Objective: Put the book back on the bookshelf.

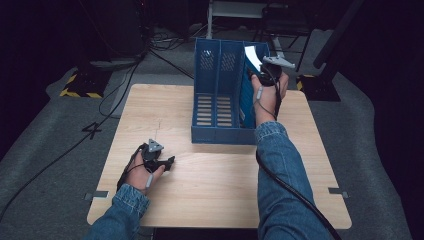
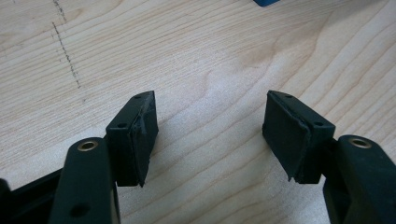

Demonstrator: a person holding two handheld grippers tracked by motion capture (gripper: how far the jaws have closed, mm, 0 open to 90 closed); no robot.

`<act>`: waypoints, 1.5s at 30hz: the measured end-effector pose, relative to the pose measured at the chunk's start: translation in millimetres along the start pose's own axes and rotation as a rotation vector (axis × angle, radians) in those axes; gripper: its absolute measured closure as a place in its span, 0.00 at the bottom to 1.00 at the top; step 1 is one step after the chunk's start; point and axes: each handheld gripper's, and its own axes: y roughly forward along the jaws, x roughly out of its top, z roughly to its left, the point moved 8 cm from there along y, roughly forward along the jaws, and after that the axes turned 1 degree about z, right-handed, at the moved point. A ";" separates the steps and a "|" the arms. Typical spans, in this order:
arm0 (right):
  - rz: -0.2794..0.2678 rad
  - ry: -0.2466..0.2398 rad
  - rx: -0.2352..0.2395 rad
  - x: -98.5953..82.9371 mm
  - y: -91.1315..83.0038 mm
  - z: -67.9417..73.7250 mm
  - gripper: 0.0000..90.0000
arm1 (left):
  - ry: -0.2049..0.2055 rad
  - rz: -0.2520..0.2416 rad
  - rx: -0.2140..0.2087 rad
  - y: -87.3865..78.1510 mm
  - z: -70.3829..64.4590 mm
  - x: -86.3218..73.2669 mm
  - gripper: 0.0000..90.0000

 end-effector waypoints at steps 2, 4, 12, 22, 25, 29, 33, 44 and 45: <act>0.003 0.018 0.011 -11.7 7.5 -0.2 0.67 | 0.003 0.001 0.001 -0.4 0.4 -0.3 0.40; -0.025 0.028 0.013 -14.0 10.1 -0.5 0.67 | 0.004 0.000 0.000 -0.4 0.4 -0.4 0.40; -0.038 0.029 -0.004 -14.3 20.6 -2.3 0.67 | 0.003 0.002 0.001 -0.5 0.4 -0.3 0.40; -0.016 0.008 -0.011 -16.6 18.0 -1.5 0.65 | 0.003 0.001 0.000 -0.5 0.3 -0.4 0.40; 0.007 -0.006 -0.017 -16.9 15.1 -0.4 0.61 | 0.004 0.002 0.000 -0.6 0.3 -0.5 0.40; -0.003 -0.005 0.010 -13.4 8.2 0.5 0.50 | 0.002 0.000 -0.001 -0.5 0.1 -0.5 0.40; -0.015 -0.044 0.008 -3.5 -2.7 3.2 0.42 | 0.000 -0.002 -0.002 -0.7 0.3 -0.6 0.40; 0.019 -0.156 0.092 16.1 -64.8 21.0 0.37 | -0.013 -0.006 0.004 -9.7 5.8 -9.4 0.40; 0.027 -0.163 0.121 15.4 -73.0 22.6 0.37 | -0.006 -0.002 0.003 -10.7 6.2 -10.6 0.40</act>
